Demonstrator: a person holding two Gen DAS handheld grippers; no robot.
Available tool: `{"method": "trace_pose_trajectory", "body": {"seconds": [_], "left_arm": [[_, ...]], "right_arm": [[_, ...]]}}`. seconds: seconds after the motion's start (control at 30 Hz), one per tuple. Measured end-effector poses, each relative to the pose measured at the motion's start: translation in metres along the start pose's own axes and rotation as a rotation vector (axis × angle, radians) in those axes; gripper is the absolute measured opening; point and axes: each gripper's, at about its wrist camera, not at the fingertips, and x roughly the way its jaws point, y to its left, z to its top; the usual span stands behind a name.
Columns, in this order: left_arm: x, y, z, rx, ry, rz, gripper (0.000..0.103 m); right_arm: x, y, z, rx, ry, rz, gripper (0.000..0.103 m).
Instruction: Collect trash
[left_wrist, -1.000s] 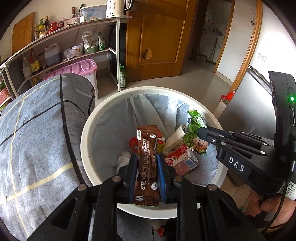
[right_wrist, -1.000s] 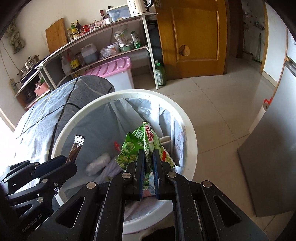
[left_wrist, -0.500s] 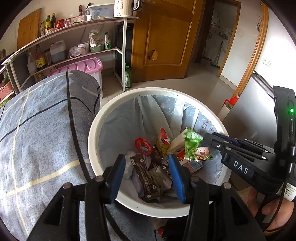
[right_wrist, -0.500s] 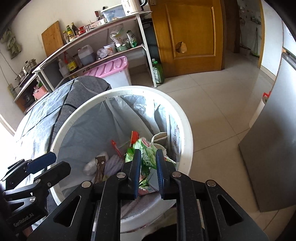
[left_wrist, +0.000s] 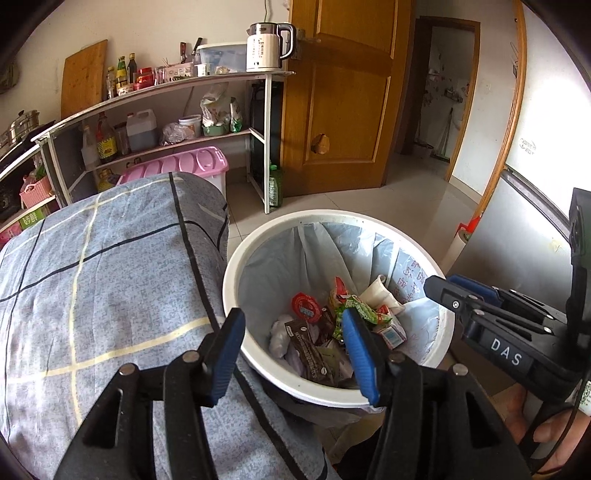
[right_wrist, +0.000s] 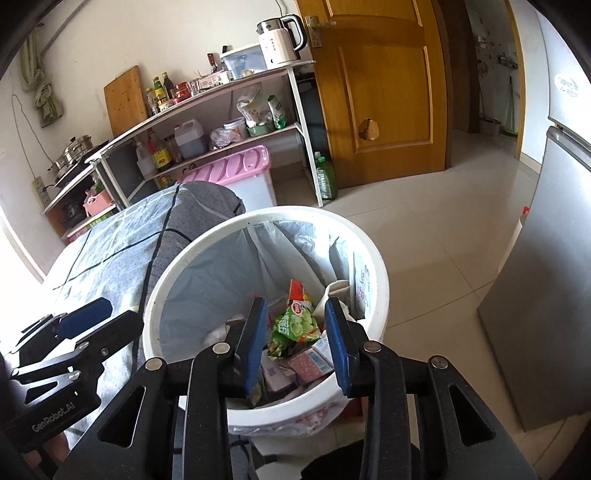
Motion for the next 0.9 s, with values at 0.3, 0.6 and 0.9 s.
{"method": "trace_pose_trajectory", "body": {"seconds": [0.3,0.6,0.9], "left_arm": [[-0.031,-0.002,-0.018,0.005,-0.072,0.040,0.057],[-0.048,-0.003,-0.033,-0.018,-0.106,0.023,0.057],[-0.048,-0.006,-0.040,-0.009,-0.094,0.068,0.059]], "right_arm": [[-0.037,0.015,-0.025,-0.001,-0.083,-0.032,0.040],[-0.054,0.024,-0.047,-0.008,-0.093,-0.045,0.041],[-0.060,0.025,-0.053,-0.003,-0.105,-0.060,0.041]]}}
